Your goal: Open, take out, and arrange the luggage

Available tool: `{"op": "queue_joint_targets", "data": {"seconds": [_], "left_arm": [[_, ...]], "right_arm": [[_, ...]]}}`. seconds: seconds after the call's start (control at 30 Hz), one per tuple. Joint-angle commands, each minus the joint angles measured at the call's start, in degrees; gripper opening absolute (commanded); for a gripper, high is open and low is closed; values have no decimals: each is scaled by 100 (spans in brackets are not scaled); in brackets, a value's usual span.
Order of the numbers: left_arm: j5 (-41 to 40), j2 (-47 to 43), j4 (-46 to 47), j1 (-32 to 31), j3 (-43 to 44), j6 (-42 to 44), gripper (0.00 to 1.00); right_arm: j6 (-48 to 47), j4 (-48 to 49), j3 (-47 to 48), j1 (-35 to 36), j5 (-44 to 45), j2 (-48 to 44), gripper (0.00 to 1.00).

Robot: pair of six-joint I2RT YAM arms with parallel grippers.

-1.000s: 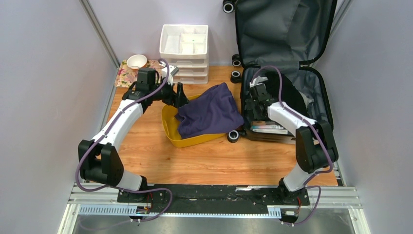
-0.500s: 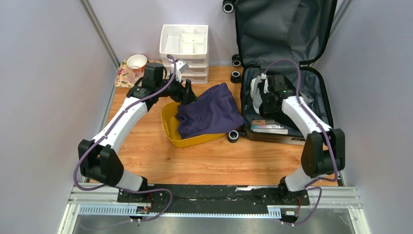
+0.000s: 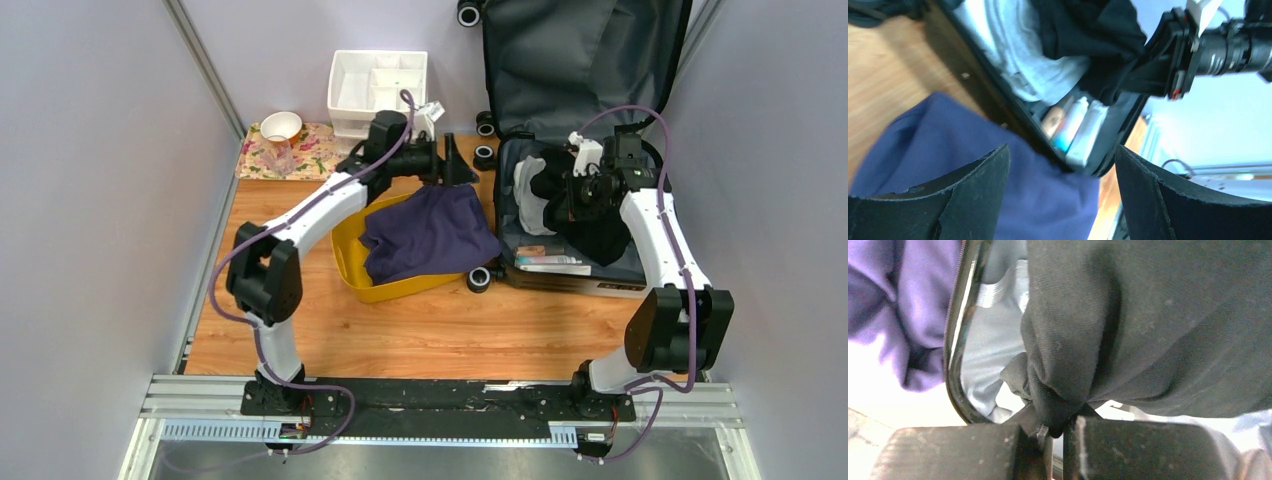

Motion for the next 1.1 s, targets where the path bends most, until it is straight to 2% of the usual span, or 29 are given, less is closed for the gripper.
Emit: {"op": "queue_joint_targets", "data": {"seconds": [0.0,0.03,0.13,0.33,0.6,0.9,1.07], "left_arm": [[164,541,1388,-418,421,-1963,85],[146,707,1625,-462,394,-2488,85],[-177,963,2347,-621,289,-3324,85],[-793,1437,2805,-980,473,-4135,85],[-1585,1983,2682,-1350,912,-4400,86],[-1708,2291,2805,-1640,939,-4550,86],[-1726,2370,3209,-1693,1088,-4304,86]], "right_arm": [[-231,-171,204,2,-1052,-8,0],[-214,-171,195,2,-1080,26,0],[-161,-171,186,2,-1159,114,0],[-152,-198,63,2,-1299,80,0],[-354,-347,-78,2,-1291,-114,0],[-591,-584,-131,2,-1466,-140,0],[-644,-690,-174,2,-1625,-61,0]]}}
